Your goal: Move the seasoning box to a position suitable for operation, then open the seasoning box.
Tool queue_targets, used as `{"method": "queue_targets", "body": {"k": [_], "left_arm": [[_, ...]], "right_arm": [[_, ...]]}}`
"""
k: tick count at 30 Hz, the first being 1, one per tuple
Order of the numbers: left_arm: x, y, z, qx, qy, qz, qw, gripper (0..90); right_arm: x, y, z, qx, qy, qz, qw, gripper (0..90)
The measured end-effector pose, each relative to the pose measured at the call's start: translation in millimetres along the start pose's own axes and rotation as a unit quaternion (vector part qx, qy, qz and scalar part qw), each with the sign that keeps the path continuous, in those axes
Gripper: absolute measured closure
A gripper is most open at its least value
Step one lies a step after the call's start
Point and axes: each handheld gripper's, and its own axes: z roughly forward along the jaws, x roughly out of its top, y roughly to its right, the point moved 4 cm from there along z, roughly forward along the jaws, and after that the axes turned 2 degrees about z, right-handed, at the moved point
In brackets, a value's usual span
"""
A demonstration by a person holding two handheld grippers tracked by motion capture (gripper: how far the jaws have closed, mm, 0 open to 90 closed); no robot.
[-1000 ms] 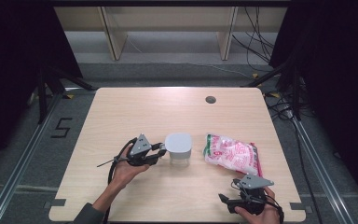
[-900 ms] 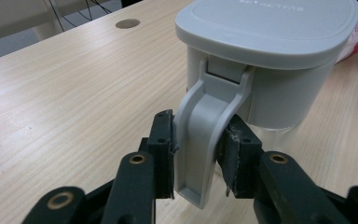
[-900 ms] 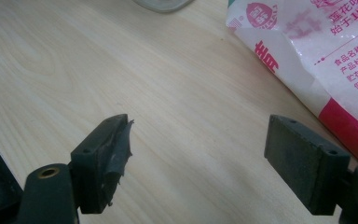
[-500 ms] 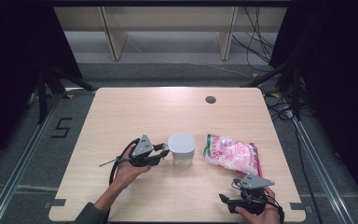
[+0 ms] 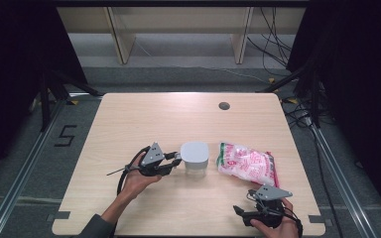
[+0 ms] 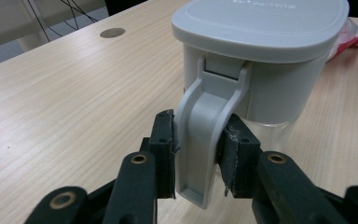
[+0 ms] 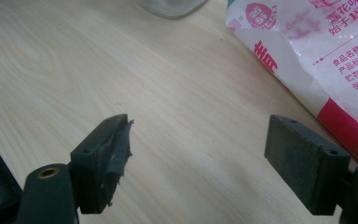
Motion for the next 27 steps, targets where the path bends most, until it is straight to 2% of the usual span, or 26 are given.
{"method": "queue_targets", "body": {"k": [1, 3, 4, 5, 6, 9, 10, 11, 12, 15, 16, 18, 19, 21, 24, 25, 26, 27], "left_arm": [[-0.8, 0.4, -0.2, 0.000, -0.002, -0.017, 0.9999, 68.2], [-0.3, -0.7, -0.2, -0.007, 0.002, -0.011, 0.9999, 67.7], [-0.2, -0.9, -0.8, -0.006, 0.004, -0.014, 0.9999, 66.9], [-0.2, -0.9, -0.8, -0.006, 0.004, -0.014, 0.9999, 64.4], [-0.6, -0.4, -2.4, 0.001, 0.002, -0.026, 0.9997, 62.6], [0.3, -2.2, -8.2, 0.003, 0.002, -0.027, 0.9996, 58.7], [0.7, -2.4, -10.3, 0.004, 0.003, -0.034, 0.9994, 55.2], [1.3, -4.0, -13.0, 0.000, 0.001, -0.029, 0.9996, 51.4], [1.7, -3.2, -15.5, -0.001, 0.004, -0.042, 0.9991, 50.2], [3.7, -5.0, -24.1, 0.001, 0.002, -0.030, 0.9995, 47.4], [4.3, -4.6, -26.4, 0.003, 0.004, -0.038, 0.9993, 45.6], [6.2, -4.1, -31.1, 0.000, 0.004, -0.045, 0.9990, 43.2], [8.9, -2.3, -35.5, -0.005, 0.002, -0.043, 0.9991, 42.9], [10.6, -1.5, -37.7, -0.003, 0.001, -0.039, 0.9992, 42.6], [18.1, 0.8, -43.5, -0.010, 0.007, -0.039, 0.9992, 43.3], [18.1, 0.8, -43.5, -0.010, 0.007, -0.039, 0.9992, 44.2], [20.8, 3.1, -45.6, -0.016, 0.010, -0.046, 0.9988, 47.0], [22.3, 3.9, -47.2, -0.019, 0.011, -0.041, 0.9989, 51.2]], "right_arm": [[0.2, 0.1, -0.2, 0.000, 0.000, 0.000, 1.0000, 23.1], [-0.1, -2.6, 0.0, 0.004, 0.000, 0.017, 0.9998, 23.1], [-0.1, -2.2, -0.2, 0.003, 0.000, 0.016, 0.9999, 23.1], [0.6, 0.3, 0.1, -0.001, 0.005, 0.002, 1.0000, 23.1], [0.6, 0.6, 0.2, -0.003, 0.005, 0.001, 1.0000, 23.1], [0.7, 0.4, -0.1, -0.001, 0.006, 0.002, 1.0000, 23.1], [0.7, 0.4, -0.3, -0.001, 0.007, 0.001, 1.0000, 23.1], [0.7, 0.4, -0.3, 0.001, 0.008, 0.003, 1.0000, 23.1], [0.6, 0.9, -0.5, 0.000, 0.007, 0.002, 1.0000, 23.1], [0.5, 1.1, -1.0, -0.001, 0.005, 0.002, 1.0000, 22.9], [0.1, -0.9, -1.0, 0.000, 0.005, 0.010, 0.9999, 22.8], [0.2, -0.5, -0.9, -0.001, 0.008, 0.009, 0.9999, 22.9], [0.4, 0.7, -1.0, -0.002, 0.010, 0.001, 0.9999, 22.9], [-0.1, -0.5, -1.0, -0.001, 0.007, 0.007, 1.0000, 22.8], [0.4, 0.6, -1.2, -0.002, 0.003, -0.003, 1.0000, 22.5], [0.4, 0.6, -1.2, -0.002, 0.003, -0.003, 1.0000, 22.5], [0.1, -1.3, -1.2, 0.001, 0.004, 0.007, 1.0000, 22.1], [0.5, 0.0, -1.4, 0.000, 0.005, -0.001, 1.0000, 21.9]]}}
